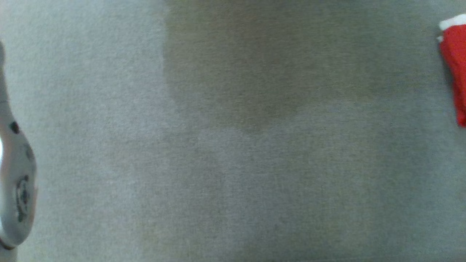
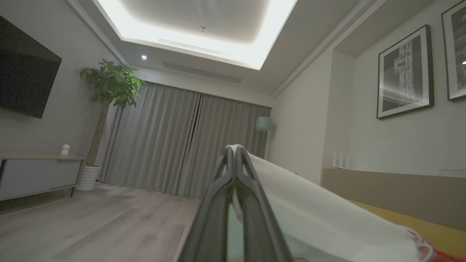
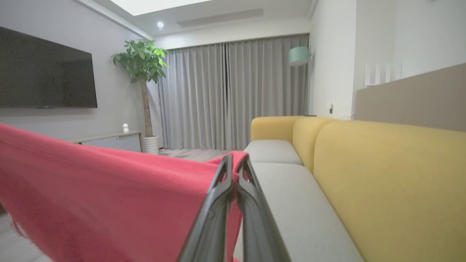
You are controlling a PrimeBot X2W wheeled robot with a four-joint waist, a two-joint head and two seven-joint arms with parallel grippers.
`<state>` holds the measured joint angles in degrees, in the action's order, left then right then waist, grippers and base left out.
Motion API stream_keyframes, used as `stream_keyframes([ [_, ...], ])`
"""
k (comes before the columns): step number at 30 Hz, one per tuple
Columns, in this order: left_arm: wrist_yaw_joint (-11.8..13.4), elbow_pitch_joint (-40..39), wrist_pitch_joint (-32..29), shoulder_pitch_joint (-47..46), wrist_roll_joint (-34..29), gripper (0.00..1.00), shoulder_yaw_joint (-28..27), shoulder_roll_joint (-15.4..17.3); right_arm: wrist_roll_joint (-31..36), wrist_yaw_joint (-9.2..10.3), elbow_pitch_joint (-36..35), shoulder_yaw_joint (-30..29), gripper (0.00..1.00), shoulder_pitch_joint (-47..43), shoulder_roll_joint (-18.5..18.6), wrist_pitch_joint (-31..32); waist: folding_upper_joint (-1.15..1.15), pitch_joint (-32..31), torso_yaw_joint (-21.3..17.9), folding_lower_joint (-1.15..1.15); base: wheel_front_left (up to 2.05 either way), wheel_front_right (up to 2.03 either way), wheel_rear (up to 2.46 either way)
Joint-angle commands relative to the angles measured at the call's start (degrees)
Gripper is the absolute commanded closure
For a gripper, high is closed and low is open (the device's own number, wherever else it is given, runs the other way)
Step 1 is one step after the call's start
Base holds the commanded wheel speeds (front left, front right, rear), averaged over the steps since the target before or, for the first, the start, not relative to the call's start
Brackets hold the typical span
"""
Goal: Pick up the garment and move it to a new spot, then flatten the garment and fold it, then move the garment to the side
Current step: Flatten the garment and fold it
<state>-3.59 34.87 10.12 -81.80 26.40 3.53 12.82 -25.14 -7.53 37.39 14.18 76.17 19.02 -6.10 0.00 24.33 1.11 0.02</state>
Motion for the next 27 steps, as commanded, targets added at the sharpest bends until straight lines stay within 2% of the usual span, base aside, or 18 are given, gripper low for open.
stream_keyframes([
  [1,-0.4,0.4,1.3,-1.1,-0.7,1.0,0.0,2.3,-0.4,0.04,1.0,1.1,1.0,0.7,-0.1,-1.3,0.0,1.1,1.3,-0.02,0.0,0.0,0.0],
  [7,-2.4,6.2,4.3,3.7,-2.3,1.0,3.3,0.1,-4.3,0.04,9.0,7.9,1.0,-3.8,1.7,-2.6,0.0,1.2,2.6,-0.02,0.0,0.0,0.0],
  [13,-3.2,5.4,4.8,13.3,-4.5,1.0,5.7,-0.4,-9.7,0.04,11.7,14.4,1.0,-10.6,4.5,-0.1,0.0,-0.5,3.0,-0.02,0.0,0.0,0.0],
  [20,-3.8,-0.9,4.9,31.5,-4.1,1.0,6.3,-0.3,-16.9,0.04,9.0,23.0,1.0,-21.1,9.4,4.3,0.0,-6.1,2.8,-0.02,0.0,0.0,0.0],
  [27,-3.9,-8.5,3.4,47.4,1.3,1.0,11.2,1.6,-20.6,0.04,4.8,28.6,1.0,-29.3,13.8,6.1,0.0,-12.3,2.5,-0.02,0.0,0.0,0.0],
])
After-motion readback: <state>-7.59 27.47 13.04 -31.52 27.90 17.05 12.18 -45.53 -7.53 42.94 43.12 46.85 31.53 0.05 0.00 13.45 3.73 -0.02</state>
